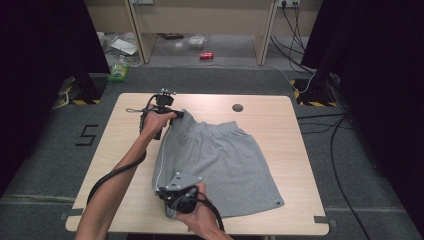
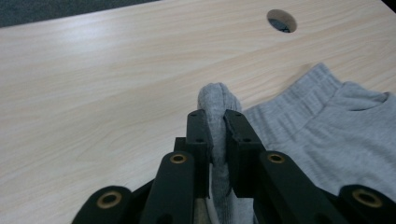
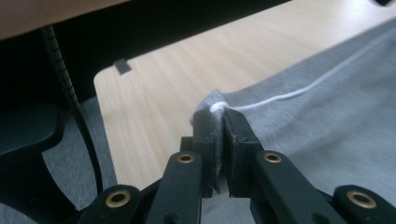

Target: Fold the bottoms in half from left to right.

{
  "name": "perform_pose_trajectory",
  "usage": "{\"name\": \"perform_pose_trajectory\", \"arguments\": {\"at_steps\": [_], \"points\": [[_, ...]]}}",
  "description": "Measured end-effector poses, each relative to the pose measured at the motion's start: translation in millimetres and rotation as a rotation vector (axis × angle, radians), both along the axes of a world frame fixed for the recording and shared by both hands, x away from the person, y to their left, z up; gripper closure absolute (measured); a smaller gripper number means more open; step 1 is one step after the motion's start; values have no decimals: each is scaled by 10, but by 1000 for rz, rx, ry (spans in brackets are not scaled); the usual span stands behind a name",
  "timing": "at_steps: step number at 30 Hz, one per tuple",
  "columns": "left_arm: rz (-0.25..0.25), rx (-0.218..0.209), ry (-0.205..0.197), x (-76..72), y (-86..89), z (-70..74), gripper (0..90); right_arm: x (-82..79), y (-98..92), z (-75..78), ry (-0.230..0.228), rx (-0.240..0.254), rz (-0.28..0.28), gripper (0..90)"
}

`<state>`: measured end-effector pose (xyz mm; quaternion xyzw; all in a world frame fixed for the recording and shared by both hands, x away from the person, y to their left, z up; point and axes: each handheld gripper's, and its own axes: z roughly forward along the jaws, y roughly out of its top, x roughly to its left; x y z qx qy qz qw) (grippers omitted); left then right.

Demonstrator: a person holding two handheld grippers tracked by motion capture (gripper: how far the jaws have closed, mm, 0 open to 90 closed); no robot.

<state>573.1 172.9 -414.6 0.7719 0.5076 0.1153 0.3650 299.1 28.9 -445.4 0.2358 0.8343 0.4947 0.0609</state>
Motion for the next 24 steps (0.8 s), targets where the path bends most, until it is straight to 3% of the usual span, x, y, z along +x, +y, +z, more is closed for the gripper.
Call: {"name": "perform_pose_trajectory", "arguments": {"at_steps": [1,3,4,5,8,9,11,18,24], "points": [[-9,0,-3,-5,-117,79,804,-10,-189,60,-8,26,-34,843],[-12,10,-2,-7,-223,133,804,-21,-382,95,9,54,-65,843],[-12,10,-2,-7,-223,133,803,-21,-382,95,9,54,-65,843],[-24,10,-7,-6,-345,194,802,-40,-570,108,12,74,-93,843],[-37,6,-13,-9,-464,266,803,-62,-737,117,8,84,-115,843],[-38,9,-17,-2,-564,310,802,-100,-957,135,13,110,-153,843],[-46,1,-19,13,-662,336,803,-142,-1141,153,5,123,-188,843],[-74,-9,-18,61,-1017,321,803,-190,-1673,97,2,155,-305,843],[-103,-20,-19,89,-1321,295,804,-226,-1981,37,5,165,-382,845]]}}
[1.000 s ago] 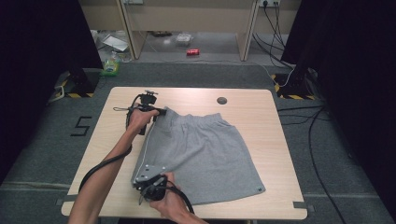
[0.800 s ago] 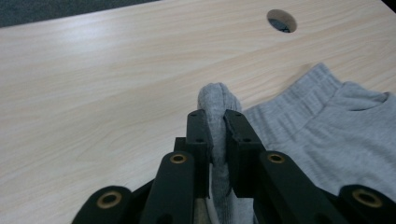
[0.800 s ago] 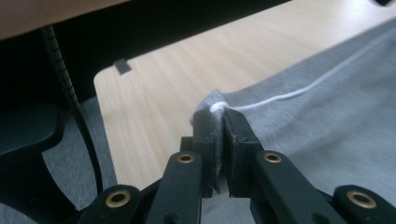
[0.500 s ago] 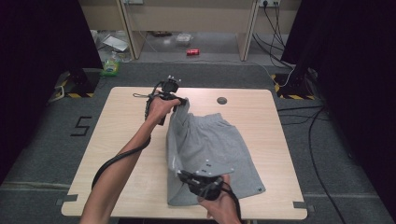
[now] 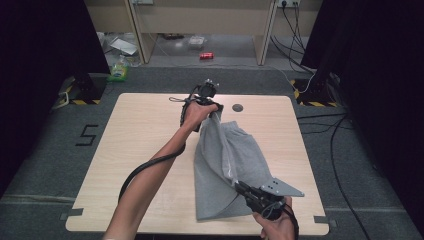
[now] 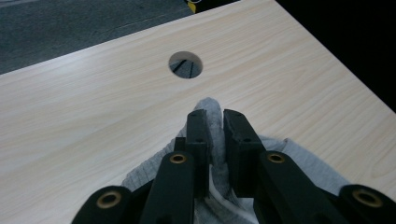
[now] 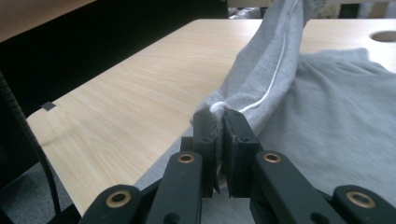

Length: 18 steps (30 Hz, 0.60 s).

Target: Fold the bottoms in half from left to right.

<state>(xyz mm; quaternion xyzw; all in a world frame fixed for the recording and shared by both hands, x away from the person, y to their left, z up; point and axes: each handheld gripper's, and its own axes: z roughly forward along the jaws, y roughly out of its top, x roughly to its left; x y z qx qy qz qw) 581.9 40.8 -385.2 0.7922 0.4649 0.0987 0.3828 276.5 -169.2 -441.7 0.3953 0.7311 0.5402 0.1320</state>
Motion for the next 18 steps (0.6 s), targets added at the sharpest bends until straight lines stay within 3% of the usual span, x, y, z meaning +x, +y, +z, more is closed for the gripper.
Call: {"name": "perform_pose_trajectory", "arguments": {"at_steps": [7,18], "points": [[-22,-6,7,27,-242,-56,804,-96,-255,-71,10,10,-62,846],[-14,-13,25,93,-479,-163,803,-158,-640,-189,34,21,-157,849]]}}
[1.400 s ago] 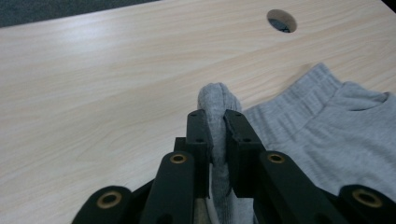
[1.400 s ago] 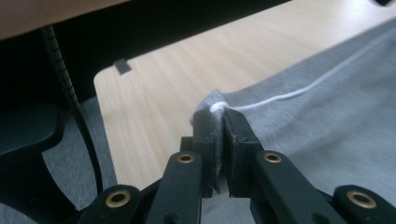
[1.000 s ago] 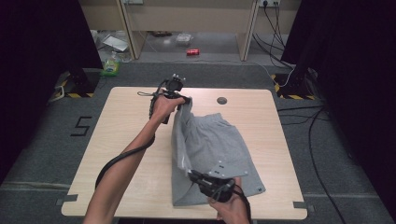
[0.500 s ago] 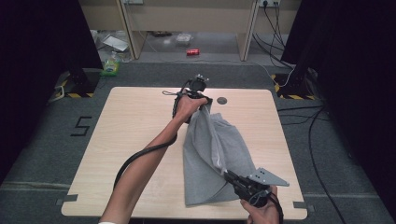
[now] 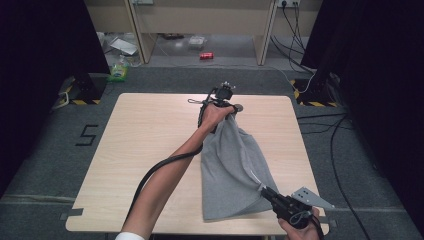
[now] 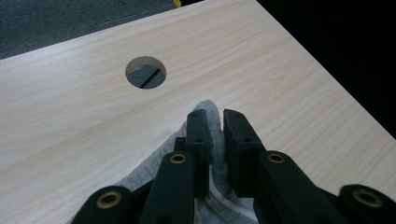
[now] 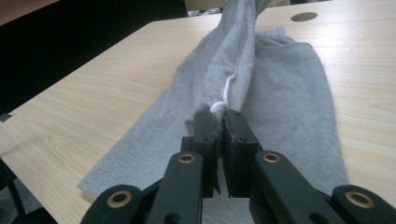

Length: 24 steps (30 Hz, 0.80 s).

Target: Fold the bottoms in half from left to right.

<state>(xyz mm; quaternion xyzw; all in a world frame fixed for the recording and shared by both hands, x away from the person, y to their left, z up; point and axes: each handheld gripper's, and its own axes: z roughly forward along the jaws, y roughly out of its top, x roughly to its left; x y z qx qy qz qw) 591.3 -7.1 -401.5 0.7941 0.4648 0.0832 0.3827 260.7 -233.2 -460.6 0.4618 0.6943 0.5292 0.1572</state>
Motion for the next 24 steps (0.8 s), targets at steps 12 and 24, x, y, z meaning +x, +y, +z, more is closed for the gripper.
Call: {"name": "perform_pose_trajectory", "arguments": {"at_steps": [12,24], "points": [[-42,-11,29,-6,-266,-133,695,-62,-195,-105,26,-8,-49,849],[-41,9,9,-63,127,-22,565,-85,-371,-125,41,-16,-108,849]]}}
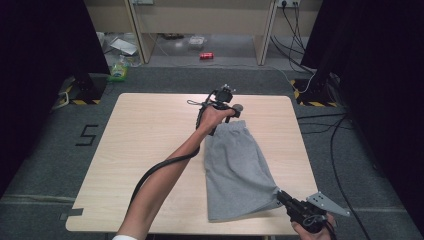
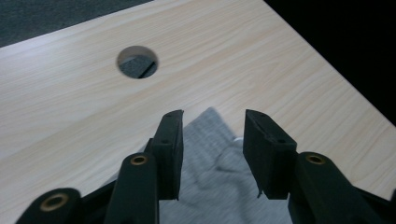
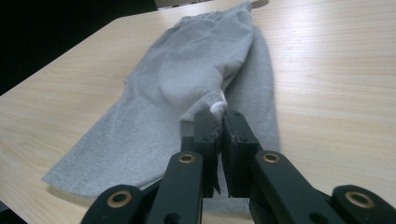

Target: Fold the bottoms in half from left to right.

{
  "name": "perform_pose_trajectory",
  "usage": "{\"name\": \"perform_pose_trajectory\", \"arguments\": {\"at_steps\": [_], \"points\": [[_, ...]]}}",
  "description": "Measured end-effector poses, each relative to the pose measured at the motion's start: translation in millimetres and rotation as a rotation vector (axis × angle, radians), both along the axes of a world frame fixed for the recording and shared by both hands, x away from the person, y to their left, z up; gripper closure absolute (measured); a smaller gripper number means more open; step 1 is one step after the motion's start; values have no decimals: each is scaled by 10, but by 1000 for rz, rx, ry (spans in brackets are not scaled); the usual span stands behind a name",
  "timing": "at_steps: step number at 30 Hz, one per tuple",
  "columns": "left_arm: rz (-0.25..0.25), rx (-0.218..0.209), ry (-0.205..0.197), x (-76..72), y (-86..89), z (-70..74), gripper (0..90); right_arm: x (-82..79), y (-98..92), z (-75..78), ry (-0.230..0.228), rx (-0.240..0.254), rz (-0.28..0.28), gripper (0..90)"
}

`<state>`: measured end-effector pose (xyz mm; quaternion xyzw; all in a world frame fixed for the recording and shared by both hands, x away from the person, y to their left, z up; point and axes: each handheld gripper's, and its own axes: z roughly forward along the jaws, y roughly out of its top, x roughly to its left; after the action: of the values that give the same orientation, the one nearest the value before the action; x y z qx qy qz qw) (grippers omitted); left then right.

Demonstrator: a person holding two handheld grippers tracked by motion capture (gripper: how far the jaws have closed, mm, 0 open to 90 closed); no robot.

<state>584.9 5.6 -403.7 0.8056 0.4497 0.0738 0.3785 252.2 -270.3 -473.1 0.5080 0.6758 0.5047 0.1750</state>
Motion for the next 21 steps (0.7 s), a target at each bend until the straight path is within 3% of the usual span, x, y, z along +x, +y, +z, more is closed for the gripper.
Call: {"name": "perform_pose_trajectory", "arguments": {"at_steps": [2,5,6,8,9,11,13,15,18,21], "points": [[12,10,5,-13,197,-14,550,-28,-45,-10,3,0,-20,849],[21,11,8,-24,309,-35,543,-42,-89,-31,8,1,-31,849],[28,10,16,-41,432,-76,530,-45,-134,-72,37,-10,-42,846],[29,16,22,-50,485,-104,510,-35,-149,-96,44,-16,-41,839],[33,26,28,-75,577,-166,505,-11,-176,-148,81,-12,-40,805],[34,26,35,-90,628,-205,498,-9,-183,-152,84,-15,-45,772],[36,28,42,-109,705,-259,478,-7,-220,-71,70,0,-90,658],[48,34,40,-120,763,-296,468,0,-228,-36,57,-2,-101,630],[50,32,41,-140,811,-341,455,73,-162,50,41,-32,-100,615],[54,25,41,-168,843,-365,433,400,67,120,54,-87,-32,611]]}}
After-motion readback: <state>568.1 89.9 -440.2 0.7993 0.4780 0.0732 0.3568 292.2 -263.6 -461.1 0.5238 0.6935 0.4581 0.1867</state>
